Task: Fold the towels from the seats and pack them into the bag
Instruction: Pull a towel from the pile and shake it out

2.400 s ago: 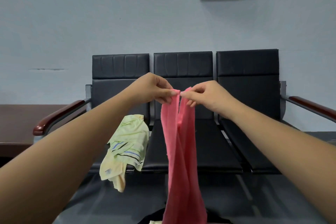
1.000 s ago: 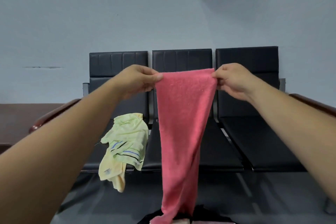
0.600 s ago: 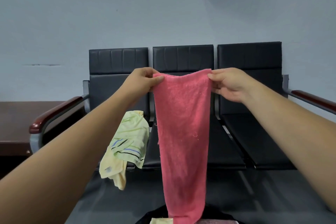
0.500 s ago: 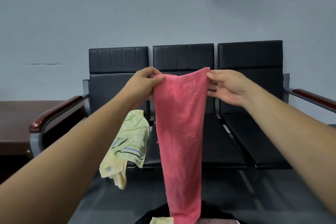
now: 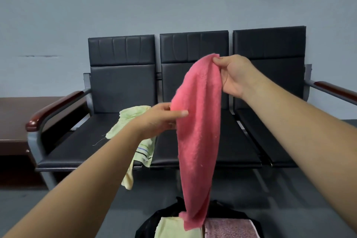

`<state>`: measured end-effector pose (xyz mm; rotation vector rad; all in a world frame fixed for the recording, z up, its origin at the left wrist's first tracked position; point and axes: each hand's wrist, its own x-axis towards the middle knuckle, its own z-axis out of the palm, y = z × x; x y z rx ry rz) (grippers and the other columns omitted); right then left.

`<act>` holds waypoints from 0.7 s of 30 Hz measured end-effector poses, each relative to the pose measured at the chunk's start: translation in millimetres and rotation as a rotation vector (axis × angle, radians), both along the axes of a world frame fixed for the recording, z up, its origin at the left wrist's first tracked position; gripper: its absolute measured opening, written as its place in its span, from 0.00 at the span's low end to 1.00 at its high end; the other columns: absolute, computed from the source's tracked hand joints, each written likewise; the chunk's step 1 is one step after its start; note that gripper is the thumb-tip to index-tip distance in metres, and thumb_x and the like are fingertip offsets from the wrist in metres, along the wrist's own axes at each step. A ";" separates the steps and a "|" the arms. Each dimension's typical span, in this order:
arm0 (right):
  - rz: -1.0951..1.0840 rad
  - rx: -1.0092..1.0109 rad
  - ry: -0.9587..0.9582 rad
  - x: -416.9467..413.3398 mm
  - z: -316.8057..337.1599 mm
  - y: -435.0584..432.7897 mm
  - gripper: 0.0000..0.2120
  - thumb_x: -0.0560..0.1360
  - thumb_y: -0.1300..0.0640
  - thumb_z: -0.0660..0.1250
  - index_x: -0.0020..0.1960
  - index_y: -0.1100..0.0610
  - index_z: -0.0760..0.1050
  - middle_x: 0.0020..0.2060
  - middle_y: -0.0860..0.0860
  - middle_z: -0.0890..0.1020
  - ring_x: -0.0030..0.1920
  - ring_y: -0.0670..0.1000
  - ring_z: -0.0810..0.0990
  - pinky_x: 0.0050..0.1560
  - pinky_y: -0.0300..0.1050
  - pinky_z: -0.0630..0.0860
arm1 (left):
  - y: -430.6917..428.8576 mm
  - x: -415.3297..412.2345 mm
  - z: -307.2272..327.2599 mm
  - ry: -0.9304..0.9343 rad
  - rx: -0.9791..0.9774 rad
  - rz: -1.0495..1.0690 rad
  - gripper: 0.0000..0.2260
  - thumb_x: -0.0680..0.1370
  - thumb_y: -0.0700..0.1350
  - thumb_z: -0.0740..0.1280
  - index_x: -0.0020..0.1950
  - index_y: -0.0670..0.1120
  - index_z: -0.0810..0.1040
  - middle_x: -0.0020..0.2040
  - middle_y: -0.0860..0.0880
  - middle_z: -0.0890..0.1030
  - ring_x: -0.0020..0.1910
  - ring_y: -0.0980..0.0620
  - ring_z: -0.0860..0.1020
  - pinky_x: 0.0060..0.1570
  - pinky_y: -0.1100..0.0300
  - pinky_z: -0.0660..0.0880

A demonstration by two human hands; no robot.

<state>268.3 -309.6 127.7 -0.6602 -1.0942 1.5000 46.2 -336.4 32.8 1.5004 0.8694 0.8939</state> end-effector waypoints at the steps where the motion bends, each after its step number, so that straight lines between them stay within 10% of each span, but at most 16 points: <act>1: -0.010 -0.017 0.010 1.9 -0.8 2.6 0.09 0.84 0.65 0.56 0.58 0.66 0.74 0.42 0.57 0.81 0.42 0.53 0.83 0.54 0.51 0.82 | -2.0 1.7 -10.0 0.080 0.010 -0.029 0.11 0.73 0.45 0.72 0.52 0.41 0.82 0.46 0.47 0.85 0.44 0.54 0.83 0.49 0.60 0.78; 4: -0.046 -0.081 0.021 7.4 -7.9 11.5 0.11 0.83 0.65 0.57 0.62 0.67 0.74 0.47 0.59 0.82 0.46 0.56 0.85 0.55 0.55 0.83 | 0.0 6.5 -37.6 0.136 0.069 -0.043 0.12 0.75 0.45 0.72 0.55 0.40 0.83 0.52 0.44 0.84 0.54 0.49 0.81 0.64 0.50 0.75; 13: -0.136 -0.343 -0.200 30.1 -63.3 41.2 0.16 0.81 0.66 0.55 0.65 0.69 0.74 0.50 0.61 0.85 0.47 0.57 0.86 0.42 0.51 0.83 | -0.9 32.4 -36.4 -0.682 -0.294 -0.073 0.13 0.82 0.42 0.57 0.57 0.40 0.80 0.55 0.43 0.83 0.54 0.47 0.82 0.58 0.52 0.80; 21: 0.264 -0.382 -0.069 30.6 -146.7 10.3 0.26 0.76 0.36 0.66 0.45 0.60 0.83 0.41 0.54 0.81 0.41 0.53 0.79 0.50 0.48 0.77 | 15.0 41.2 -38.4 -1.033 -0.369 0.065 0.19 0.83 0.43 0.57 0.40 0.39 0.83 0.43 0.43 0.83 0.45 0.47 0.84 0.55 0.50 0.81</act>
